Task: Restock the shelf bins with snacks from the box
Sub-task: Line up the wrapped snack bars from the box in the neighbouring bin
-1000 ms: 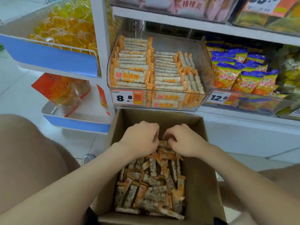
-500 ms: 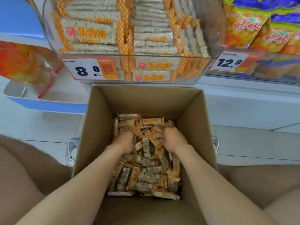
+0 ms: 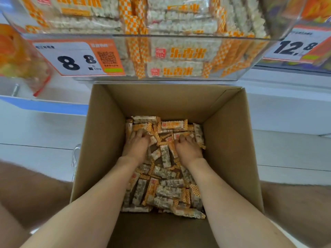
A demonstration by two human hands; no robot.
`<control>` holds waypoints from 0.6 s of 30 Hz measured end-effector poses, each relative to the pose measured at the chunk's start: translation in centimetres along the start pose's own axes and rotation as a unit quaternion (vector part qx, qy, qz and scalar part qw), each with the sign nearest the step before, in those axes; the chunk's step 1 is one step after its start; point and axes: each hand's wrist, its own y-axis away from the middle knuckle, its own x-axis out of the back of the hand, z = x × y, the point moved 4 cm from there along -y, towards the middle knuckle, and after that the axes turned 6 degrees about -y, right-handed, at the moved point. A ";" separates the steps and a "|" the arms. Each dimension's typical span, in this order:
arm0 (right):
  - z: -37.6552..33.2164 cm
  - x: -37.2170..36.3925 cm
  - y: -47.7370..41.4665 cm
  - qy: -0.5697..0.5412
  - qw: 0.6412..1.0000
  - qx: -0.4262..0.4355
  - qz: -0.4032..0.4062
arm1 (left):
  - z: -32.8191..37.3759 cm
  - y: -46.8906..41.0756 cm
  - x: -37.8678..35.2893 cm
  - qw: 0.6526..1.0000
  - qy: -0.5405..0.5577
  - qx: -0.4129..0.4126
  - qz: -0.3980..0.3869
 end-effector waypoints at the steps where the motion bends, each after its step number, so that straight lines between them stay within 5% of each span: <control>1: -0.2 0.1 0.3 -0.003 1.000 0.013 0.027 | -0.1 0.0 0.1 0.999 0.034 0.000 -0.003; 5: -0.6 2.3 1.5 -0.172 0.959 0.035 0.221 | 0.0 0.9 0.2 0.971 0.234 0.004 -0.046; 10: 1.5 8.3 4.7 -0.537 0.773 -0.078 0.329 | 0.7 2.4 4.0 0.898 0.439 0.041 0.000; 13: 2.8 10.4 6.6 -0.640 0.696 -0.093 0.311 | 1.0 3.6 7.4 0.801 0.593 0.078 -0.023; 15: 3.0 11.5 7.9 -0.668 0.680 -0.089 0.290 | 0.9 4.7 9.6 0.738 0.671 0.065 -0.022; 18: 2.9 13.8 10.5 -0.642 0.716 -0.068 0.265 | 0.6 6.8 12.3 0.739 0.672 0.039 -0.022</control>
